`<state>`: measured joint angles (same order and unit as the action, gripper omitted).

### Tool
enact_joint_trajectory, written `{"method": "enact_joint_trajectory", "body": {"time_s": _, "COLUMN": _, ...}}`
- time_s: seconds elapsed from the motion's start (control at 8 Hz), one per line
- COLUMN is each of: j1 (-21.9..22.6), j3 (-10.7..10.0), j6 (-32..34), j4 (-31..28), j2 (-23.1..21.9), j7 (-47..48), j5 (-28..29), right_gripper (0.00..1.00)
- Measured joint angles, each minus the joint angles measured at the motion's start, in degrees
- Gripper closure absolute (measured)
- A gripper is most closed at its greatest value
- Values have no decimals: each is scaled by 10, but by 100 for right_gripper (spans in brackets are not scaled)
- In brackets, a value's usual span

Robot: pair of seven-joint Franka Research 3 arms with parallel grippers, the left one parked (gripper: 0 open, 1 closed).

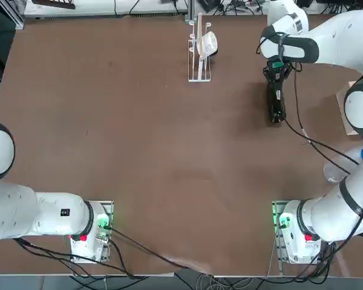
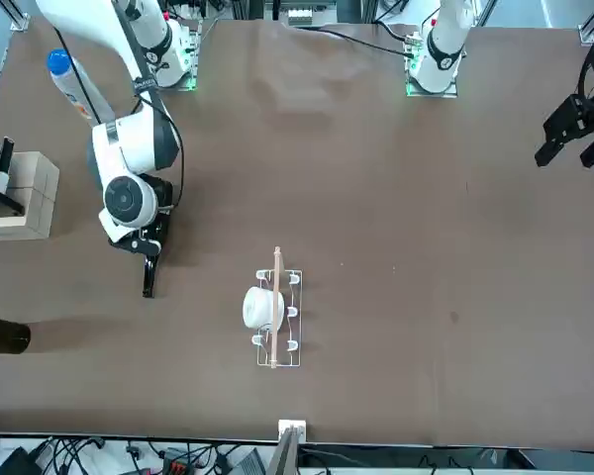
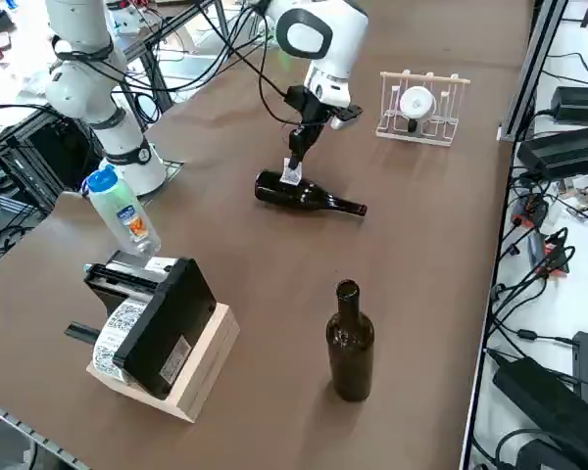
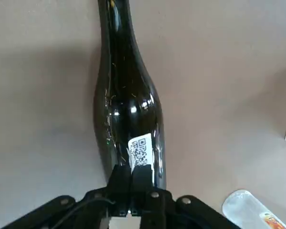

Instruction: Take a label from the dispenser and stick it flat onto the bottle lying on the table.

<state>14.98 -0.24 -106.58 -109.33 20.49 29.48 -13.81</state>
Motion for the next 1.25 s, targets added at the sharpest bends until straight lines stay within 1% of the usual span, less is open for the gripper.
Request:
{"method": "enact_joint_trajectory", "body": {"time_s": 0.88, "j1": 0, "j3": 0, "j6": -8, "j4": 0, "j2": 10, "j7": 0, "j5": 0, "right_gripper": 97}}
{"method": "enact_joint_trajectory", "body": {"time_s": 1.25, "j1": 0, "j3": 0, "j6": -9, "j4": 0, "j2": 10, "j7": 0, "j5": 0, "right_gripper": 92}}
